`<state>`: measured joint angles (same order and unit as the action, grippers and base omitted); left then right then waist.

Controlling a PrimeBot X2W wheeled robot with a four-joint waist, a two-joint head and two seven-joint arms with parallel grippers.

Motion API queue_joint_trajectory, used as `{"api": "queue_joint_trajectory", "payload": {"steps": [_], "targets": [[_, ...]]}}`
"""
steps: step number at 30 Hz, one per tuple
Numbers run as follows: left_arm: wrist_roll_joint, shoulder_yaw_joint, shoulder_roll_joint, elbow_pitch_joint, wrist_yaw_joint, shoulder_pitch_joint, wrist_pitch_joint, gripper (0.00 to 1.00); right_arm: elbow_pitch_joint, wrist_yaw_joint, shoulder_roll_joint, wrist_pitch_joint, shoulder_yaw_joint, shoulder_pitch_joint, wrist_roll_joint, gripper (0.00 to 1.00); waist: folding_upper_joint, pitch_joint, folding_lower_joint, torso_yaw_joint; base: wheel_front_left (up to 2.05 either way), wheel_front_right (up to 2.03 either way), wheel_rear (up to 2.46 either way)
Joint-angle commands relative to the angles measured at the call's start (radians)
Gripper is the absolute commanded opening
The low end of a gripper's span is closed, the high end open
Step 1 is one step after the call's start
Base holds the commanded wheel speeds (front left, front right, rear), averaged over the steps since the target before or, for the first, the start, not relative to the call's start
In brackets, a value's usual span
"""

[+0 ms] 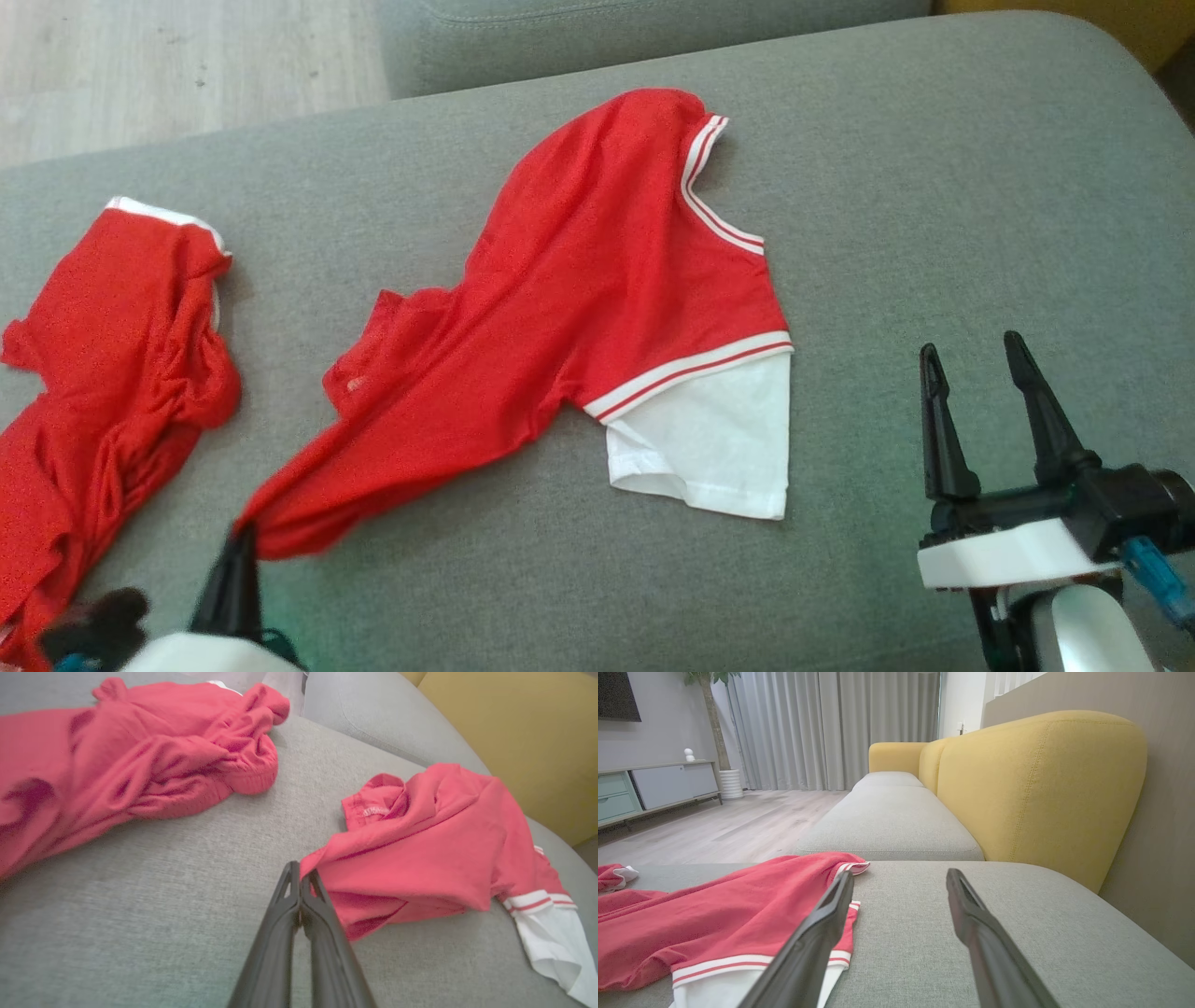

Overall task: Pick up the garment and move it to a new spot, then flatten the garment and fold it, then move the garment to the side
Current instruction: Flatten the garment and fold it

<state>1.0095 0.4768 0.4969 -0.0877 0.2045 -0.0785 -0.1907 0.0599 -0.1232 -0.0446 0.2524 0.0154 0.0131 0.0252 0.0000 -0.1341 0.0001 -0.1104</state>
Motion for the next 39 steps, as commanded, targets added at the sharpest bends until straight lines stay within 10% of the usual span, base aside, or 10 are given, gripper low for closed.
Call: {"api": "queue_joint_trajectory", "payload": {"steps": [1,12,35,38,39], "targets": [[0.027,-0.065,0.038,0.063,0.008,-0.006,-0.01,0.0,-0.031,-0.008,-0.006,0.009,0.019,-0.01,0.001,1.0,0.0,0.004,-0.0001,0.006,0.0,0.0,0.0],[0.152,-0.134,0.038,0.122,-0.029,-0.093,-0.003,0.0,-0.029,-0.008,-0.006,0.009,0.029,-0.011,0.002,1.0,0.0,0.007,-0.0001,0.011,0.0,0.0,0.0],[0.087,-0.123,0.005,-0.201,-0.111,0.146,-0.015,0.14,-0.023,-0.008,-0.006,0.009,0.045,-0.033,0.01,1.0,0.0,-0.025,-0.0001,-0.025,0.0,0.0,0.0],[0.092,-0.125,0.006,-0.222,-0.111,0.135,-0.016,0.49,-0.023,-0.008,-0.006,0.009,0.045,-0.031,0.013,1.0,0.0,-0.025,-0.0001,-0.034,0.0,0.0,0.0],[0.098,-0.131,0.003,-0.223,-0.108,0.127,-0.018,1.0,-0.023,-0.008,-0.006,0.009,0.044,-0.03,0.014,1.0,0.0,-0.025,-0.0001,-0.036,0.0,0.0,0.0]]}}
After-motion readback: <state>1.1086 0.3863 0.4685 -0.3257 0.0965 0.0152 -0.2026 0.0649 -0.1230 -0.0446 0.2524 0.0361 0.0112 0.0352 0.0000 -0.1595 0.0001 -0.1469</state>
